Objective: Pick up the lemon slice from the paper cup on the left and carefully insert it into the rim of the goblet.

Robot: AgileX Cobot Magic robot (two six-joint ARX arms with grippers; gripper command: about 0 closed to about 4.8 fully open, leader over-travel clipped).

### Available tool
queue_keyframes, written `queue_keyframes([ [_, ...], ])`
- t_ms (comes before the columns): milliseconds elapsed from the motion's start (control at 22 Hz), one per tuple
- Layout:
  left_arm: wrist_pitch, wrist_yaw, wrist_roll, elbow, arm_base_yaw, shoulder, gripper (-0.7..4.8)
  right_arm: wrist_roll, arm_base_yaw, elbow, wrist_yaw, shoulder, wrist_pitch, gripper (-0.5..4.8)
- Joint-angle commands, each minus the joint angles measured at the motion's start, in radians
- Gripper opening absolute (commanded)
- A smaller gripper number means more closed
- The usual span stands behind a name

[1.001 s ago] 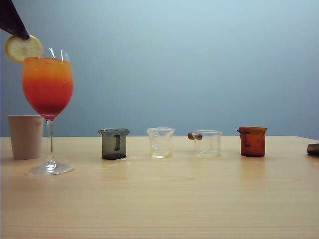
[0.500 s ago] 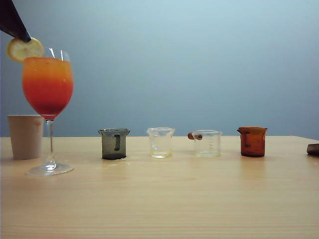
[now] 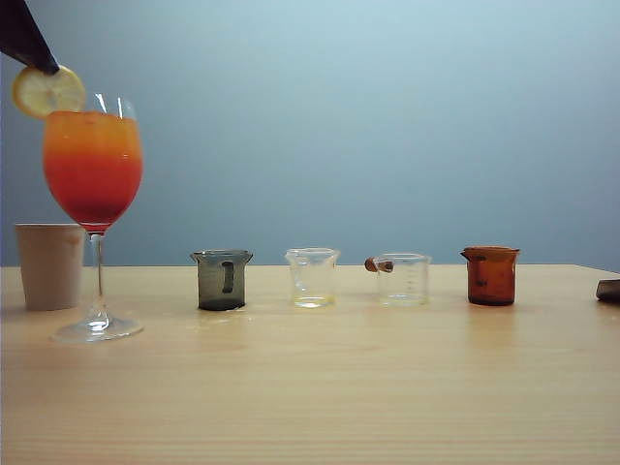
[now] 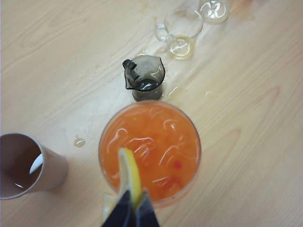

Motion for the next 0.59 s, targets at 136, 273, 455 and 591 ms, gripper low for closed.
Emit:
queue_keyframes([
  [136, 0.008, 0.005, -0.001, 0.005, 0.001, -0.005, -0.05, -0.003, 0.001, 0.008, -0.002, -0.004, 0.017, -0.02],
  [273, 0.008, 0.005, -0.001, 0.005, 0.001, -0.005, 0.05, -0.003, 0.001, 0.008, -0.002, -0.004, 0.017, -0.02],
  [455, 0.008, 0.005, -0.001, 0.005, 0.001, -0.005, 0.61, -0.003, 0.001, 0.008, -0.002, -0.004, 0.017, -0.02],
  [591, 0.008, 0.005, -0.001, 0.005, 0.001, -0.005, 0.62, -0.003, 0.001, 0.008, -0.002, -0.004, 0.017, -0.02],
])
